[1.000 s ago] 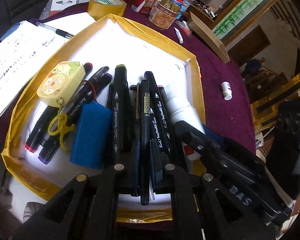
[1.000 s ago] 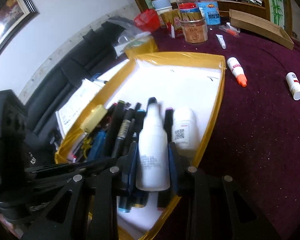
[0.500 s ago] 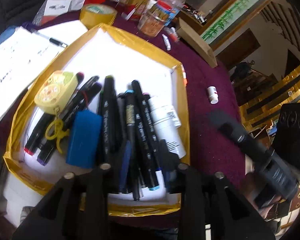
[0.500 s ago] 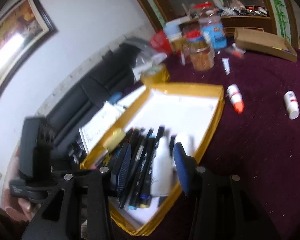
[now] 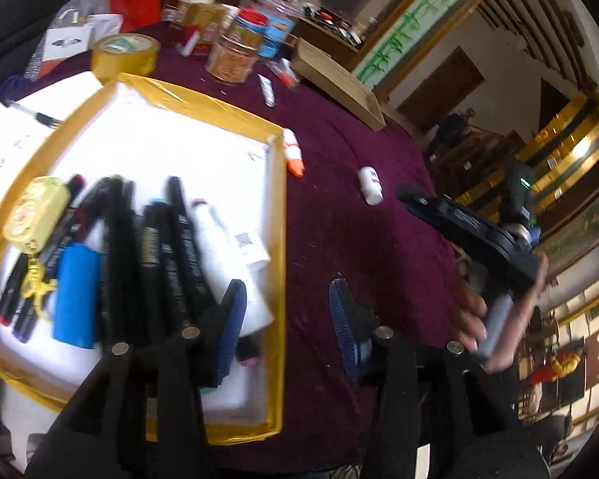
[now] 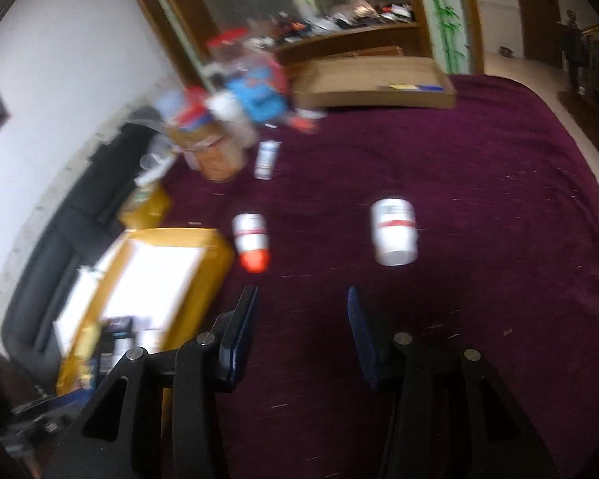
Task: Organize rigid objects
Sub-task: 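Move both open tools back over the remaining bottles, then grasp the white pill bottle with the right tool while the left tool grasps the orange-capped bottle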
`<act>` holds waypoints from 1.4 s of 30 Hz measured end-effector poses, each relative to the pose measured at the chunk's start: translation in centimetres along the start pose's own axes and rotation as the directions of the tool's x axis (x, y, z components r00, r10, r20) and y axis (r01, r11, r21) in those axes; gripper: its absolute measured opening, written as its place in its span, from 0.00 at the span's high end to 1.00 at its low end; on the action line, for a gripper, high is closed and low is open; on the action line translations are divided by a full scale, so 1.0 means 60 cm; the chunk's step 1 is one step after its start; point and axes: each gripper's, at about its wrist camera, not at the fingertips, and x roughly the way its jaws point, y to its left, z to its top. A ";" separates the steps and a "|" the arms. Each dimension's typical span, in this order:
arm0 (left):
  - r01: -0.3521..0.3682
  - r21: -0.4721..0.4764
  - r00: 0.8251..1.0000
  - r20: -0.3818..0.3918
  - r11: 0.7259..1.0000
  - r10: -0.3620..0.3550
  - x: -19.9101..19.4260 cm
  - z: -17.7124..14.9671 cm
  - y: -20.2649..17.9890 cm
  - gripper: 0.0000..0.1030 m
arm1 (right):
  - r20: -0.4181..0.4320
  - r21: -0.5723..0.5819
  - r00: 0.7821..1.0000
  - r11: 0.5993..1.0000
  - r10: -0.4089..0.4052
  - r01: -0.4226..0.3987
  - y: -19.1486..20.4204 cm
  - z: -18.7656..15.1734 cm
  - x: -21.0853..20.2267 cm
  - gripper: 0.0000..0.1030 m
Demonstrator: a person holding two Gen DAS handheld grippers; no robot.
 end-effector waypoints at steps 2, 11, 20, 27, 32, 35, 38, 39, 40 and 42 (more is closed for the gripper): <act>0.004 0.031 1.000 -0.022 1.000 -0.003 0.012 -0.001 -0.011 0.60 | -0.008 0.038 0.999 0.998 -0.039 0.039 -0.032 0.013 0.016 0.61; 0.000 0.049 0.999 -0.047 0.999 0.003 0.032 -0.004 -0.026 0.60 | -0.077 0.071 0.982 0.982 -0.170 0.176 -0.091 0.070 0.129 0.61; -0.029 0.073 0.996 -0.078 0.997 0.035 0.059 0.006 -0.058 0.60 | -0.168 0.136 0.983 0.986 -0.078 0.101 -0.110 0.025 0.103 0.71; -0.053 0.117 0.987 -0.147 0.992 0.071 0.131 0.083 -0.117 0.60 | -0.116 0.219 0.991 0.975 0.063 -0.037 -0.154 -0.005 0.078 0.71; -0.182 0.142 0.970 -0.136 0.973 0.202 0.228 0.171 -0.146 0.61 | -0.131 0.220 0.990 0.975 0.043 -0.013 -0.145 -0.009 0.074 0.71; -0.276 0.125 0.943 -0.158 0.953 0.294 0.295 0.217 -0.143 0.61 | -0.139 0.235 0.989 0.972 0.042 -0.008 -0.146 -0.007 0.075 0.71; -0.374 0.123 0.907 -0.160 0.919 0.390 0.346 0.243 -0.129 0.61 | -0.143 0.257 0.988 0.966 0.056 -0.017 -0.148 -0.005 0.079 0.71; -0.402 0.112 0.890 -0.186 0.909 0.416 0.366 0.250 -0.118 0.61 | -0.144 0.260 0.988 0.965 0.058 -0.019 -0.149 -0.006 0.079 0.71; -0.411 0.101 0.881 -0.210 0.906 0.423 0.380 0.252 -0.110 0.61 | -0.145 0.261 0.988 0.965 0.057 -0.018 -0.149 -0.006 0.080 0.71; -0.436 0.117 0.861 -0.235 0.893 0.451 0.400 0.256 -0.108 0.61 | -0.147 0.259 0.988 0.966 0.051 -0.011 -0.145 -0.005 0.083 0.71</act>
